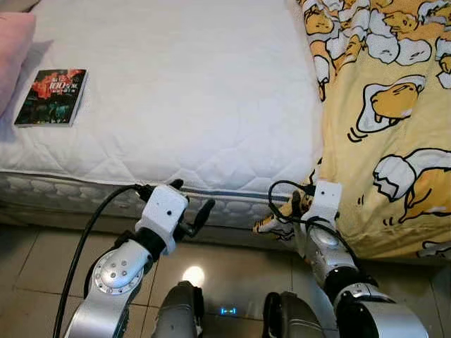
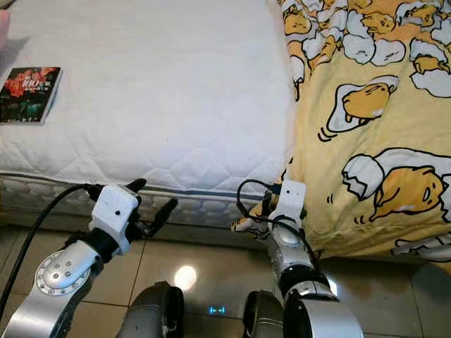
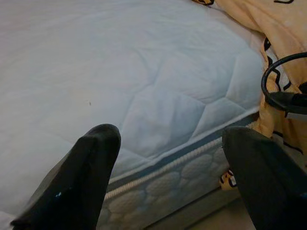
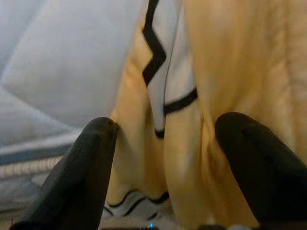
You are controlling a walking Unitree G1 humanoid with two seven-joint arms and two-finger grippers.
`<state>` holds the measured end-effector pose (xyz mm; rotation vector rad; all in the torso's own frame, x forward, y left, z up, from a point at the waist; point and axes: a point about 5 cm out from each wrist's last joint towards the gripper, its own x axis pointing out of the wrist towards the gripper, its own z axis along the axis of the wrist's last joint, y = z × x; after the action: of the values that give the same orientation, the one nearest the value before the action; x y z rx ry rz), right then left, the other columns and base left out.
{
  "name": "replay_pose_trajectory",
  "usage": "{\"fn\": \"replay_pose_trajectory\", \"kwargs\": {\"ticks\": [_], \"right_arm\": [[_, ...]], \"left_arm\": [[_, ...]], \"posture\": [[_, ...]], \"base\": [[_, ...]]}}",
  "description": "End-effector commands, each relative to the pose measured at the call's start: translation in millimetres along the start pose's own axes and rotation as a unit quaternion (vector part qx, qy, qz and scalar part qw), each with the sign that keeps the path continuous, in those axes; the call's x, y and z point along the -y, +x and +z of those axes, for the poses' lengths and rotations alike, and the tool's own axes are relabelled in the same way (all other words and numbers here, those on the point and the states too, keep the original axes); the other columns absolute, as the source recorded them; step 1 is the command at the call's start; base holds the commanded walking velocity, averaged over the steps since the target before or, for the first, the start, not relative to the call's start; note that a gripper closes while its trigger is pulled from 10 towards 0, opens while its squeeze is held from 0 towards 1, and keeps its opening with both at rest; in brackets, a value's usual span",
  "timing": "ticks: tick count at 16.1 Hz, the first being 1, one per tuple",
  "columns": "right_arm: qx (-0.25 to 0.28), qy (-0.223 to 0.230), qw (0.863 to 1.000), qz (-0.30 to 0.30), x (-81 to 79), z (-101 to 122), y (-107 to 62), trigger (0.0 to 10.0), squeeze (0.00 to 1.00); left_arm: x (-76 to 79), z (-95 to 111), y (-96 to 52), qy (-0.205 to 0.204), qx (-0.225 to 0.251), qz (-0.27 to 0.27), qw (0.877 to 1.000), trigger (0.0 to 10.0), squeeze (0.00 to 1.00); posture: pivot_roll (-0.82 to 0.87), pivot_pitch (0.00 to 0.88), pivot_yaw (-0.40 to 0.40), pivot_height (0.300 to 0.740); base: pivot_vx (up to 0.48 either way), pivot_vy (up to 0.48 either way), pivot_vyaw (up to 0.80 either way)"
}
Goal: Clean up the room
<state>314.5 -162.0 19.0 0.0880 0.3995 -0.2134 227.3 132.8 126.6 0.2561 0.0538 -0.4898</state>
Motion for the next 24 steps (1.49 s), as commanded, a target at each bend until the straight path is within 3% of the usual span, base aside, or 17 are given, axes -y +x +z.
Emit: {"fn": "replay_pose_trajectory", "kwargs": {"ticks": [1,3,11,21,23,24], "right_arm": [[-0.027,0.016,0.999,0.001,-0.9,-7,-0.7,0.0,0.0],[-0.05,0.036,0.998,0.015,-5.0,-9,-0.1,0.0,0.0],[-0.074,0.037,0.995,0.061,-20.7,-13,-1.4,0.0,0.0],[-0.072,0.034,0.993,0.09,-30.2,-11,-1.9,0.0,0.0],[-0.071,0.04,0.991,0.106,-36.0,-10,-3.1,0.0,0.0],[-0.067,0.047,0.987,0.136,-46.2,-10,-5.4,0.0,0.0]], "left_arm": [[3.1,3,-0.9,0.0,0.001,-0.009,1.0,10.0,0.0],[1.6,3,-0.6,0.001,0.0,-0.008,1.0,10.0,0.0],[1.9,4,-2.4,0.003,-0.006,-0.009,1.0,10.0,0.0],[5.7,5,3.0,-0.002,-0.002,-0.015,1.0,10.0,0.0],[5.8,5,3.6,-0.002,-0.001,-0.015,1.0,10.0,0.0],[6.1,5,4.4,-0.003,-0.001,-0.015,1.0,10.0,0.0]], "posture": [[0.28,0.272,0.037,0.699],[0.28,0.274,0.038,0.699],[0.29,0.29,0.046,0.699],[0.28,0.289,0.042,0.699],[0.28,0.288,0.041,0.699],[0.27,0.283,0.035,0.699]], "base": [[0.0,0.0,0.0],[0.0,0.0,0.0],[0.0,0.0,0.0],[0.0,0.0,0.0],[0.0,0.0,0.0],[0.0,0.0,0.0]]}}
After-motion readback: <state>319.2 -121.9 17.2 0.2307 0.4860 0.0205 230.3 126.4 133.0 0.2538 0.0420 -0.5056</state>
